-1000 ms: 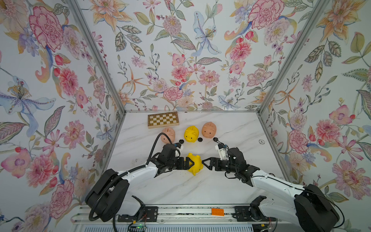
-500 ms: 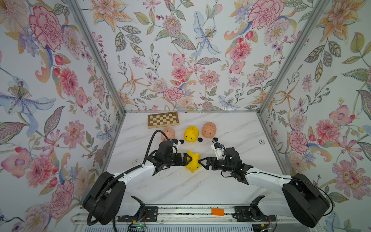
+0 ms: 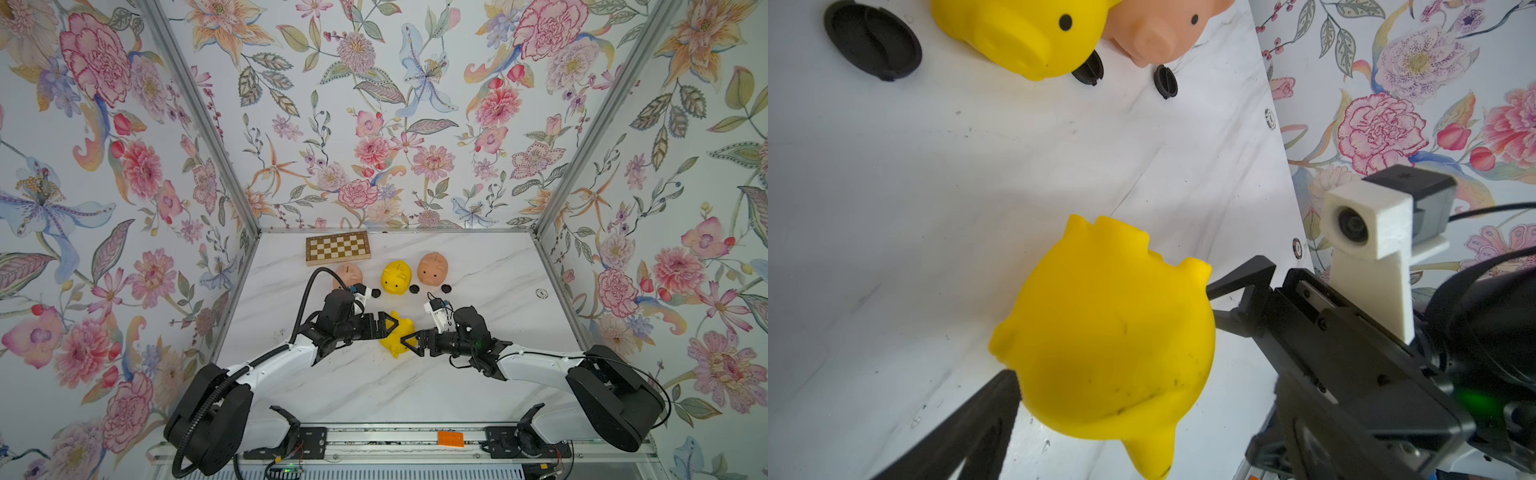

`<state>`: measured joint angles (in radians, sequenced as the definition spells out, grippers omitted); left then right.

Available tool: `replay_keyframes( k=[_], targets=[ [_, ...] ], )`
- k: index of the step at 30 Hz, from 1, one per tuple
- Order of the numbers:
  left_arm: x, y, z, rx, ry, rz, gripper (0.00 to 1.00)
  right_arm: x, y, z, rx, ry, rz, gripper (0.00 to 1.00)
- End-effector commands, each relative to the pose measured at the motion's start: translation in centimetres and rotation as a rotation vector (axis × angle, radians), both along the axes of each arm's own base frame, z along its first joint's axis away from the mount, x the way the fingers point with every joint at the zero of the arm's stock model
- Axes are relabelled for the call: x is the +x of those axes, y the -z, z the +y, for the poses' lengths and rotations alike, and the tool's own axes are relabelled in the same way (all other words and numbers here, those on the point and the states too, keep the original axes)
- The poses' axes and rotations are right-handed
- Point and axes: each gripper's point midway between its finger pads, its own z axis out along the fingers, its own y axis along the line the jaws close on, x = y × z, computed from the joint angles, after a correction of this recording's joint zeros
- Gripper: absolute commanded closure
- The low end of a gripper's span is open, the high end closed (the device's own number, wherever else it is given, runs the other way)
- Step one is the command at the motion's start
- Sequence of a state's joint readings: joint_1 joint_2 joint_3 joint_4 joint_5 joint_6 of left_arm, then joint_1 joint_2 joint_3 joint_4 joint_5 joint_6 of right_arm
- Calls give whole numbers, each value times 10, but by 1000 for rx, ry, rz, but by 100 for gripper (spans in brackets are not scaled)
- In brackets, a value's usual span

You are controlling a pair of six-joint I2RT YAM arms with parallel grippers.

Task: Open piggy banks
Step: Adjust the piggy bank at the center of the board.

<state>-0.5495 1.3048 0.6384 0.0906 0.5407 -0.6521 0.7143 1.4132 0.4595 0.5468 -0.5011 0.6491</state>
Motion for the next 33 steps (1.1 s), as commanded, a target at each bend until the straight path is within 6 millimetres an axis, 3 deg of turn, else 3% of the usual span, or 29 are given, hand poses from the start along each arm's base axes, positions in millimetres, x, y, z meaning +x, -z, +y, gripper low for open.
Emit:
replay_keyframes(
  k=[1,6,11,16,21,25,33],
  targets=[
    [6,2,5,-11,-47,2,1,-20,0,10,36,-67,-8,8],
    [8,14,8,27,-61,22,1,-32,2,8,40,-60,0,9],
    [16,15,7,66,-51,-13,1,-27,2,-12,16,19,-24,7],
    [27,10,5,131,-62,-67,1,-8,6,-39,-10,167,-8,7],
    [22,8,-12,170,-24,-99,1,17,19,-69,-121,343,30,7],
    [21,7,-13,194,-76,-134,1,32,31,-86,-212,441,35,7],
    [23,13,-11,208,-135,-158,1,50,40,-61,-287,370,17,8]
  ],
)
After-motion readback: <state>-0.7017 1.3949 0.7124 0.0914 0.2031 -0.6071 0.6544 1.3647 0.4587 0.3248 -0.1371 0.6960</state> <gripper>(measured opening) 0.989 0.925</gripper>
